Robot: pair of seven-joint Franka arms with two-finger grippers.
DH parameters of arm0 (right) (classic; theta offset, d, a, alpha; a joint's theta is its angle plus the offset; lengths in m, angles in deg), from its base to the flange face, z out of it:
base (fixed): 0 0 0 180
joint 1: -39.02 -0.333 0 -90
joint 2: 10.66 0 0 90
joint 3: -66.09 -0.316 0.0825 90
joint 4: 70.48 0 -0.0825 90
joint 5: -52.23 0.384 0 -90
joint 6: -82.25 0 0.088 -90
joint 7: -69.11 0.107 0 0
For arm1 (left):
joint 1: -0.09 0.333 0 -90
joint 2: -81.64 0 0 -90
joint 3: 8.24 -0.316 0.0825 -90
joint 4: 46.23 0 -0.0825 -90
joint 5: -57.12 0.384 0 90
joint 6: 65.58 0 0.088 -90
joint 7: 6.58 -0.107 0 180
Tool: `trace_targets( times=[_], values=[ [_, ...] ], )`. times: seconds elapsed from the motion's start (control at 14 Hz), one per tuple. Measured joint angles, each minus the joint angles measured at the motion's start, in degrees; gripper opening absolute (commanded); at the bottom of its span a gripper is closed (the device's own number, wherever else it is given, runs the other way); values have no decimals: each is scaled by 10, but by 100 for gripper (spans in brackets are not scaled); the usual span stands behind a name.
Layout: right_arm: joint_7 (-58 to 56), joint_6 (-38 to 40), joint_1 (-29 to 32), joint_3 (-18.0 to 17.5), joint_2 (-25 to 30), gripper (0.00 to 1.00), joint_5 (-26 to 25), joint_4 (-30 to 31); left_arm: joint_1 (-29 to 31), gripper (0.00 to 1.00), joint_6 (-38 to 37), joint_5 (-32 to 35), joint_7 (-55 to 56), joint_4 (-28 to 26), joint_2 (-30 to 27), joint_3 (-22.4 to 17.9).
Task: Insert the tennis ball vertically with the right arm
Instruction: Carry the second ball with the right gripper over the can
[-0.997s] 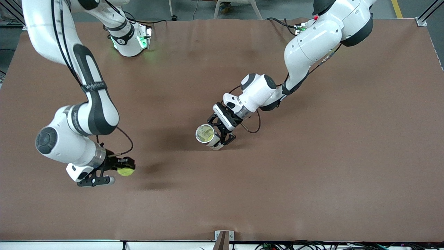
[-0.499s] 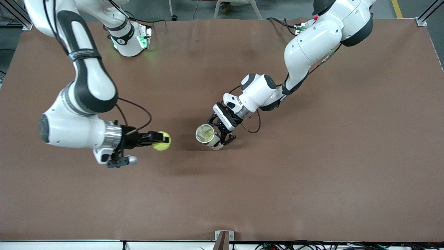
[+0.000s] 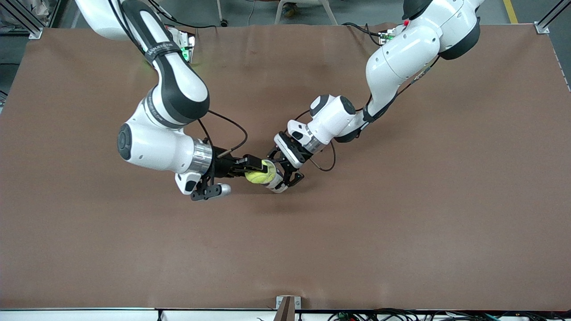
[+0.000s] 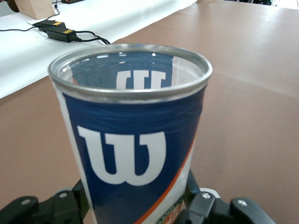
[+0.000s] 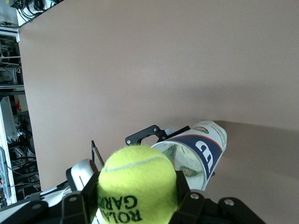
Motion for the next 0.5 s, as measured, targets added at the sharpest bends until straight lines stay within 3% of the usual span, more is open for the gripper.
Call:
trace_targets(
  times=[0.5],
  values=[
    [-1,3,2,7,-21,21,-7,6,0,78,0,0,0,0,0,0]
  ],
)
